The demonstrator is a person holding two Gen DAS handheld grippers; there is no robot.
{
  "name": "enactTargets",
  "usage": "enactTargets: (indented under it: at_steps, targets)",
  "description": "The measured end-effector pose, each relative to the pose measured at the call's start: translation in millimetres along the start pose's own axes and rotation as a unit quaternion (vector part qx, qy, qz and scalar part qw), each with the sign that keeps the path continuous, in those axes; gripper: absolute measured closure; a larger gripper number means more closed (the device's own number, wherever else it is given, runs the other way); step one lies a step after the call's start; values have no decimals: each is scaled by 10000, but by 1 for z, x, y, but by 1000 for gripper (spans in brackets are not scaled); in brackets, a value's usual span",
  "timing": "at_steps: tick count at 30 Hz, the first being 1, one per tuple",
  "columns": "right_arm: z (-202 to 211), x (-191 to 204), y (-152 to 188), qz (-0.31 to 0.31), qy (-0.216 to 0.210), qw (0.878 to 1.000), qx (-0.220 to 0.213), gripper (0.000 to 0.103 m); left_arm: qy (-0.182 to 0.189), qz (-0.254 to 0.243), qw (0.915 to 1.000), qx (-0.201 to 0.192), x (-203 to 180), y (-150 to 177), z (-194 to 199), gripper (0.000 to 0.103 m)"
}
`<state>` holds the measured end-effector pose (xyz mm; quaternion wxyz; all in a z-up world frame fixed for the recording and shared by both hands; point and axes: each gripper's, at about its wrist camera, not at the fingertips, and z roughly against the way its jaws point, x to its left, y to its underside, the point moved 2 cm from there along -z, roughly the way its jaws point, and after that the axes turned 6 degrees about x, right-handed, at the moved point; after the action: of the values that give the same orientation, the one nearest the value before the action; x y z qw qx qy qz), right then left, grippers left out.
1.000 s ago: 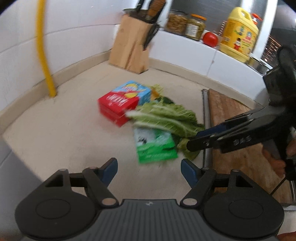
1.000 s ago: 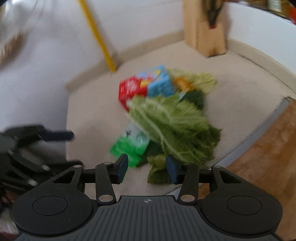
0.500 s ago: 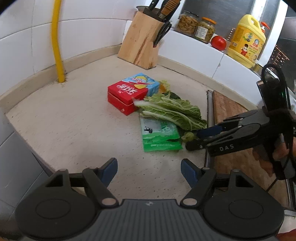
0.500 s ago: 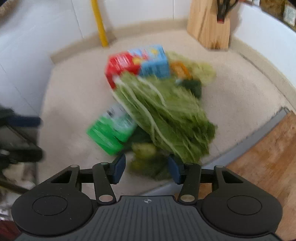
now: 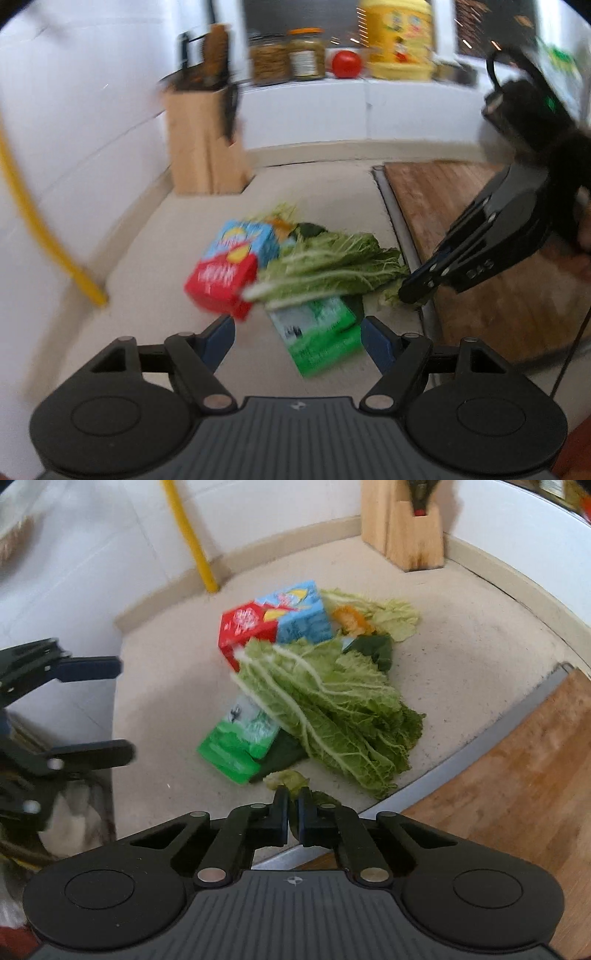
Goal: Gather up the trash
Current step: 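Grasp the small green leaf stalk with the right tool, then grasp the napa cabbage leaves with the left tool while the right tool holds its stalk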
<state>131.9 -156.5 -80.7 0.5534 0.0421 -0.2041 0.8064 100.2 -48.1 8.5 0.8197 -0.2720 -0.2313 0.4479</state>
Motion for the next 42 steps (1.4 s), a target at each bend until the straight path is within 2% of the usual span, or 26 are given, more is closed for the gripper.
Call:
enactTargets:
  at_steps: [3,5,7,12,14,18,20,23,25,26,27,29,33,35,38,42]
  targets:
    - [11,-9,2,-328,-243,9990,-189,96,137,-628,9979,81,-7,-15,-11,33]
    - [20,-17,3,-541,-395,9971,-351,96,250,-1104,9933,222,-12,-24,-24,33]
    - [27,-25,4,-751,-514,9947,-469,96,323,-1593,9861,351,-18,-31,-40,33]
    - [31,-46,14,-1273,-644,9877,-644,97,372,-2689,9611,510,-30,-56,-84,33]
    - [29,-54,18,-1464,-659,9848,-670,97,378,-2948,9523,685,-33,-64,-104,35]
    - [21,-65,22,-1727,-660,9807,-639,96,662,-3300,9363,1007,-37,-69,-132,35]
    - [20,-64,24,-1703,-596,9815,-636,89,802,-3391,9311,1080,-35,-72,-134,37]
    - [20,-59,24,-1562,-460,9845,-654,76,1079,-3155,9333,1334,-32,-77,-136,52]
    - [19,-56,22,-1494,-421,9856,-674,55,1035,-3189,9322,1362,-33,-76,-133,66]
    - [19,-56,20,-1474,-399,9859,-685,41,1002,-3181,9324,1391,-33,-75,-131,68]
    - [20,-54,20,-1430,-363,9865,-704,38,994,-3121,9339,1431,-31,-76,-130,73]
    - [21,-52,18,-1316,-258,9883,-722,38,1072,-2748,9432,1529,-25,-79,-124,82]
    - [20,-49,15,-1211,-309,9895,-722,36,1420,-1663,9654,1421,0,-87,-101,84]
    - [17,-46,14,-1148,-302,9905,-690,36,1626,-1036,9728,1285,14,-92,-88,84]
    - [10,-41,10,-1056,-341,9917,-657,36,1921,-48,9761,1015,35,-91,-69,84]
    - [0,-31,4,-752,-163,9951,-621,36,1864,651,9781,657,45,-73,-43,84]
